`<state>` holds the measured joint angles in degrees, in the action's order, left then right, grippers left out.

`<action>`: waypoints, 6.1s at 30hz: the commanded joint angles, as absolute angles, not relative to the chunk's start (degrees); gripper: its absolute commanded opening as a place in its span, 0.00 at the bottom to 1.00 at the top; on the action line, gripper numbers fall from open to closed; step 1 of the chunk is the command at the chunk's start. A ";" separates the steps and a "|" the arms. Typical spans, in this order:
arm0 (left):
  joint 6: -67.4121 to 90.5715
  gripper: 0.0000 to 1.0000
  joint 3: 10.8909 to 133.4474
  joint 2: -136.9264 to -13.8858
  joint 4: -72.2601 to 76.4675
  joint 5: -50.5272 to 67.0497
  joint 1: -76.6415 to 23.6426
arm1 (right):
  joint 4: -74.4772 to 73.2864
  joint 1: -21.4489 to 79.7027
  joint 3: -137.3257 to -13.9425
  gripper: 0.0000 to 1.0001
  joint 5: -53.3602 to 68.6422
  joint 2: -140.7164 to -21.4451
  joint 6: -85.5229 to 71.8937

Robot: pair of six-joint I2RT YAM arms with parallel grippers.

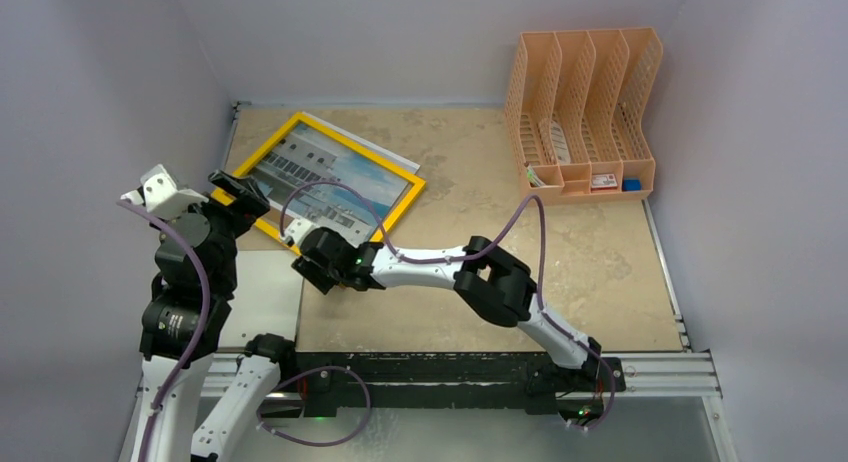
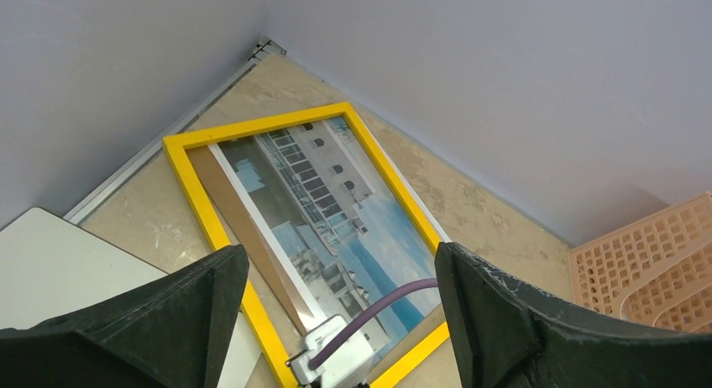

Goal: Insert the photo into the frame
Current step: Turn over the photo frame at the center of the board.

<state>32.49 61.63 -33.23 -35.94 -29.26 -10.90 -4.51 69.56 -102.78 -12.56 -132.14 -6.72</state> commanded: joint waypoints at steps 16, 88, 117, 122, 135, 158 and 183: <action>34.67 0.86 60.54 -33.58 -36.49 -29.64 -10.55 | 0.59 70.31 -99.96 0.08 -13.03 -128.52 -8.78; 36.67 0.00 42.91 -46.48 -14.92 7.19 -10.49 | 11.28 63.20 -71.66 0.66 -15.38 -86.06 -23.35; 29.71 0.00 43.06 -42.85 -16.99 13.27 -10.55 | 10.92 55.77 -108.49 0.75 -3.97 -116.13 -31.11; 29.77 0.00 42.46 -42.27 -16.88 13.54 -10.55 | 12.32 55.43 -109.18 0.57 -1.94 -116.55 -30.30; 33.75 0.81 47.22 -40.92 -18.91 16.91 -10.55 | 15.64 51.06 -106.13 0.16 5.57 -109.36 -32.59; 46.41 0.87 49.77 -37.19 -22.55 0.44 -10.54 | 24.15 42.30 -96.73 0.15 31.15 -93.99 -49.33; 53.27 0.90 31.02 -70.77 26.01 16.70 -10.63 | 53.22 41.75 -82.82 0.11 42.86 -93.89 -86.20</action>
<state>54.02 31.97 -68.45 20.82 18.06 -10.55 41.54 41.98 -82.30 41.60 -95.48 -80.77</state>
